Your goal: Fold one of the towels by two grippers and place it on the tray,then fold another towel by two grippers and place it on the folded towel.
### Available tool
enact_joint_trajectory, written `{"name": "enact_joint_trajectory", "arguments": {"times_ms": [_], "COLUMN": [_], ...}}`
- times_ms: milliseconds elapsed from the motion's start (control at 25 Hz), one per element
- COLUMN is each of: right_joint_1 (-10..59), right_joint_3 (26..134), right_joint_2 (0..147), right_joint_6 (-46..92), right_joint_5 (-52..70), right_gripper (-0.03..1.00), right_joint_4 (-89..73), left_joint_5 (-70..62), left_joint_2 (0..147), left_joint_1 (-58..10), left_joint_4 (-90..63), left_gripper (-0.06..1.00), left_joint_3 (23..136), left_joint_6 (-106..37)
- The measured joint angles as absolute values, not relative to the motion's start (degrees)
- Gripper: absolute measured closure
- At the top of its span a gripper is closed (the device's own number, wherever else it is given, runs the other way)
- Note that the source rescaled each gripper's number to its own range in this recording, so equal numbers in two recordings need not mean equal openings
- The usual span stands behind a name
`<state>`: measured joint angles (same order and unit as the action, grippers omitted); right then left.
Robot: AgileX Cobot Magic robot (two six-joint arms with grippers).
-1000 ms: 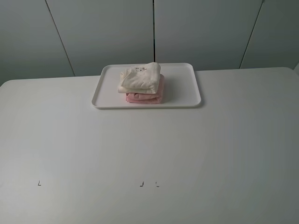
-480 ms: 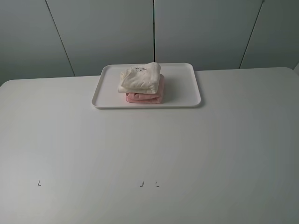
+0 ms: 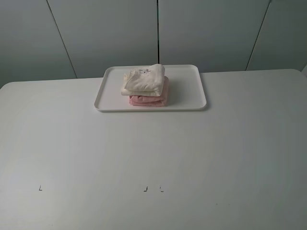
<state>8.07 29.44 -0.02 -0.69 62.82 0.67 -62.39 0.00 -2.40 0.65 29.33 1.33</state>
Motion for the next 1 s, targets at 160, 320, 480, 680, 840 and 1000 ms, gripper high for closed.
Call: {"name": "enact_joint_trajectory", "arguments": {"times_ms": [160, 320, 480, 680, 840, 1000], "right_joint_1": [7.8, 7.3, 5.6, 3.9, 3.9, 3.9], "right_joint_3": [29.4, 29.4, 29.4, 29.4, 29.4, 29.4], "right_joint_2": [0.0, 0.0, 0.0, 0.0, 0.0, 0.0], "right_joint_6": [-0.9, -1.2, -1.9, -2.5, -2.6, -2.7], "right_joint_5": [62.8, 62.8, 62.8, 62.8, 62.8, 62.8], "right_gripper": [-0.03, -0.03, -0.03, -0.03, -0.03, -0.03], "right_joint_4": [0.7, 0.7, 0.8, 0.8, 0.8, 0.6], "left_joint_5": [-62.4, -62.4, -62.4, -62.4, -62.4, -62.4], "left_joint_2": [0.0, 0.0, 0.0, 0.0, 0.0, 0.0], "left_joint_1": [-2.4, -2.4, -2.4, -2.4, -2.4, -2.4], "left_joint_4": [0.6, 0.6, 0.6, 0.6, 0.6, 0.6], "left_gripper": [-0.06, -0.06, -0.06, -0.06, -0.06, -0.06], "left_joint_3": [29.3, 29.3, 29.3, 29.3, 29.3, 29.3], "left_joint_6": [1.3, 1.3, 1.3, 1.3, 1.3, 1.3]}}
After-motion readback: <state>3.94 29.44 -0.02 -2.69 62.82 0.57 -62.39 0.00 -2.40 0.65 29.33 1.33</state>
